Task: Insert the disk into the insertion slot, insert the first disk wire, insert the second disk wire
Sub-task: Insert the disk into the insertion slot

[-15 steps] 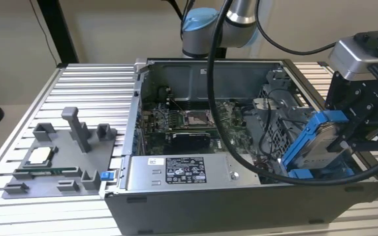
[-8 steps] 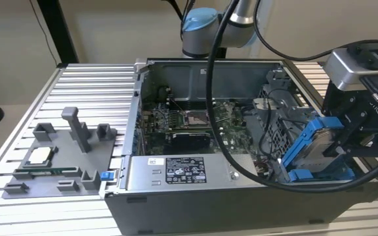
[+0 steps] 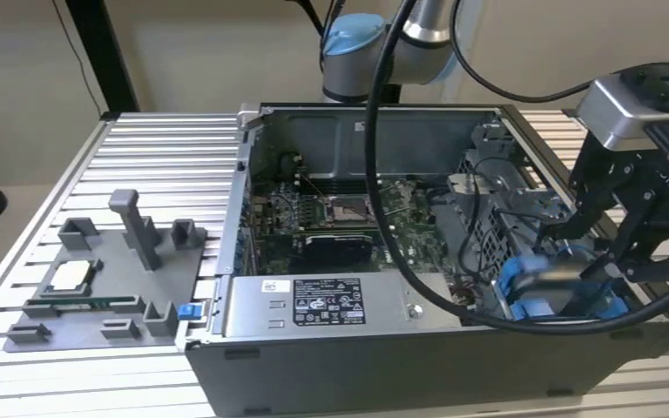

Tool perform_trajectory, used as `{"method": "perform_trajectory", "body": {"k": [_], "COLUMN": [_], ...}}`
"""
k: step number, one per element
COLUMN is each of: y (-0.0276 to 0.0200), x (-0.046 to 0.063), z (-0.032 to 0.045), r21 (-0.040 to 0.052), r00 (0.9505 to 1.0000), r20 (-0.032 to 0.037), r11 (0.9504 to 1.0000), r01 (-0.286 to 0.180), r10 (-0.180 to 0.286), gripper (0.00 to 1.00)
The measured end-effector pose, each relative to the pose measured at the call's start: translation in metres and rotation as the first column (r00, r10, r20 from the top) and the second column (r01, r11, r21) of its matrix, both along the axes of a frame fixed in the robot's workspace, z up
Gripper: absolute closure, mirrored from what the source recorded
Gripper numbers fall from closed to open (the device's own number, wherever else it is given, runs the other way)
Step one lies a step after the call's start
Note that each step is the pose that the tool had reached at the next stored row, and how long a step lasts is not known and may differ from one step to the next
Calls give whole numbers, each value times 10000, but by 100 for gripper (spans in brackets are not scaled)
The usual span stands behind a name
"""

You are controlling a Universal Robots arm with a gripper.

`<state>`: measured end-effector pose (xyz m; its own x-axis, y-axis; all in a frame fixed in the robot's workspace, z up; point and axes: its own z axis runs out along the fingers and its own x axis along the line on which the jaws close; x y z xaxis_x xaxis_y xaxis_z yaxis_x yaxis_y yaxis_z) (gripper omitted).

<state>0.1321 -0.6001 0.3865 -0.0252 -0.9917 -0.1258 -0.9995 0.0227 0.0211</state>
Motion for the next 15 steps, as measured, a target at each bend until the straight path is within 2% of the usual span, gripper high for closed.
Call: {"method": "perform_trajectory", "body": {"k": [4,5,7,9,10,11,13,15], "y": [1,12,78,162,203,238,297,357], "x": [0,0,-8,-24,-32,-38,-47,-58], "z": [134,140,141,135,131,126,122,116], "r21": [-1,0,-5,-53,-109,-208,-526,-780], "r00": [10000,10000,10000,10000,10000,10000,10000,10000], "r20": [-36,-36,-36,-33,-30,-29,-29,-28], "r11": [10000,10000,10000,10000,9999,9998,9986,9970], "r01": [0,-1,-1,-1,-1,-1,0,-1], "r10": [0,1,1,1,1,0,-1,-1], "gripper": [0,0,0,0,0,0,0,0]}}
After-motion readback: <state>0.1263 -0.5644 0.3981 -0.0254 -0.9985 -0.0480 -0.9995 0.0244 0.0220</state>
